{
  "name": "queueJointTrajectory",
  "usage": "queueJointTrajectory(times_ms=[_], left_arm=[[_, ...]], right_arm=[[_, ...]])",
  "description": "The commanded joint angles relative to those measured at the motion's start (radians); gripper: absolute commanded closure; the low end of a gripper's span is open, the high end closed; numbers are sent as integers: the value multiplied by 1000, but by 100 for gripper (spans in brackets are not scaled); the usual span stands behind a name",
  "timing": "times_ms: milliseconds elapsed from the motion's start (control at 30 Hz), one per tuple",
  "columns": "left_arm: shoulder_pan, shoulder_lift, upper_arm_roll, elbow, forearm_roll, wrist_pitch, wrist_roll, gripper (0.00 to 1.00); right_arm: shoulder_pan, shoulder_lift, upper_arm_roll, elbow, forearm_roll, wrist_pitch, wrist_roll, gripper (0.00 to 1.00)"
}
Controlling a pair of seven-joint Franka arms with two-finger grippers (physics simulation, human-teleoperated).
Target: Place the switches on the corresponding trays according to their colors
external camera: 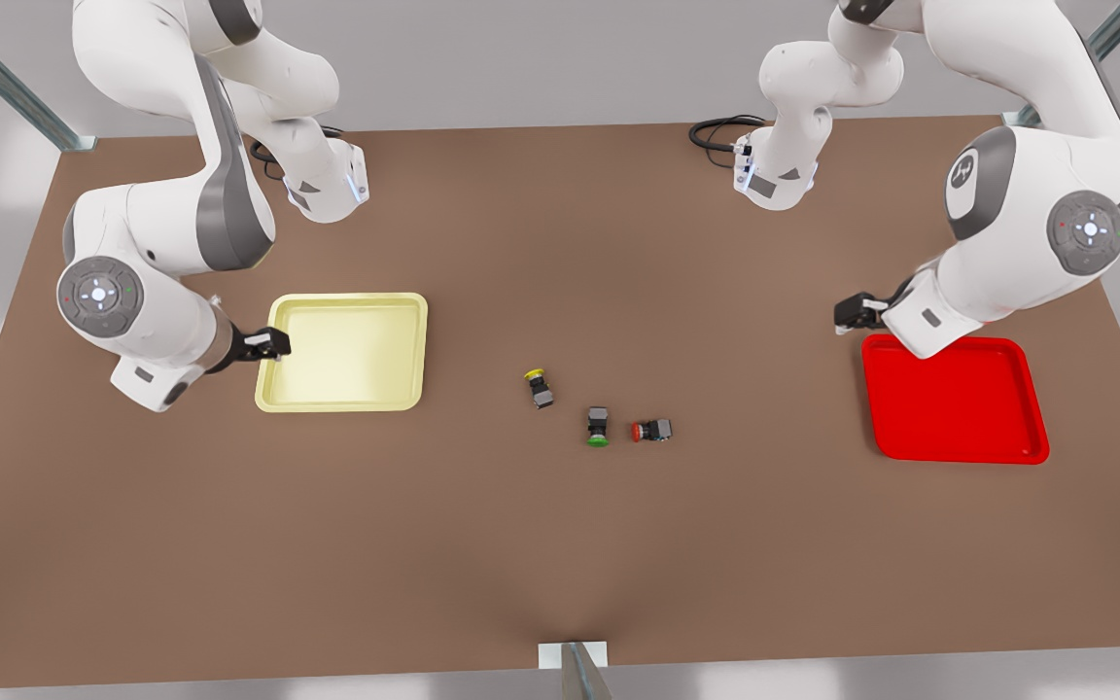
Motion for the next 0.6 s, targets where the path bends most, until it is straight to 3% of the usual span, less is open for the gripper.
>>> queueJointTrajectory(times_ms=[0, 33, 100, 133, 167, 233, 300, 367, 467, 567], left_arm=[[0, -2, 0, 0, 1, 74, -11, 0], [-2, -1, -2, -1, 1, 73, -13, 0], [-177, 85, -3, -7, 0, 71, -288, 0], [-368, 225, -2, -6, 56, 117, -424, 0], [-410, 332, -3, -4, 58, 229, -427, 0], [-410, 459, -3, -1, 58, 451, -469, 0], [-402, 571, 1, -1, 87, 612, -1063, 0], [-345, 591, 8, -3, 83, 637, -1906, 0], [-325, 590, 9, -4, 78, 793, -2844, 0], [-327, 590, 12, -9, 107, 830, -3084, 0]], right_arm=[[-1, 2, 0, 0, 1, 53, -15, 0], [-1, 3, -1, 0, 2, 53, -15, 0], [11, 10, -1, -3, -2, 58, -16, 0], [132, 92, -1, -10, -42, 124, 1, 0], [230, 206, -1, 0, -45, 237, 36, 0], [323, 333, -1, 7, -44, 413, 188, 0], [366, 388, -1, 7, -35, 477, 407, 0], [413, 419, -1, 5, -38, 513, 550, 0], [504, 453, -1, -3, -41, 602, 808, 0], [594, 490, -1, -7, -44, 667, 1030, 0]])
